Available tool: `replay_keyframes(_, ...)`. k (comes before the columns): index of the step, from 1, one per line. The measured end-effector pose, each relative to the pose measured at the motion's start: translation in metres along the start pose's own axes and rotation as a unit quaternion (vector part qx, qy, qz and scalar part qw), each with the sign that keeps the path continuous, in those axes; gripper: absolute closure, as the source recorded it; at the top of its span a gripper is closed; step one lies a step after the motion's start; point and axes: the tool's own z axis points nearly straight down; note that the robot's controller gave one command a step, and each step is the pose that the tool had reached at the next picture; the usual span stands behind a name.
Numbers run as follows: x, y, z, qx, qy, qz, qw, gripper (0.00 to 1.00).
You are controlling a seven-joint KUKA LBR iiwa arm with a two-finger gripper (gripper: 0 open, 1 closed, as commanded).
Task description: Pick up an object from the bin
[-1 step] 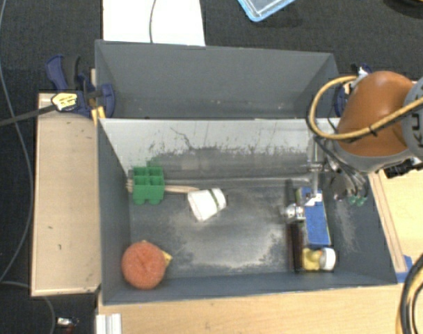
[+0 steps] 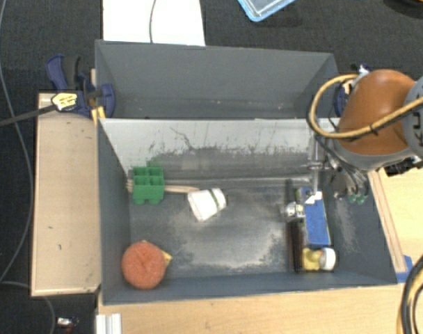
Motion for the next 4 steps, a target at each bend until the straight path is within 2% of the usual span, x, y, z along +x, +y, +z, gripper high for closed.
replay_keyframes(1, 0.030, 0.008, 0.041, 0.000, 0.0000, -0.009, 1.0000, 0.00)
replay_keyframes(2, 0.045, -0.008, 0.050, 0.001, -0.0029, -0.144, 0.9895, 0.00)
replay_keyframes(3, 0.031, 0.033, 0.067, 0.000, -0.0029, -0.124, 0.9923, 0.00)
replay_keyframes(4, 0.014, 0.036, 0.000, 0.001, -0.0017, -0.277, 0.9609, 0.00)
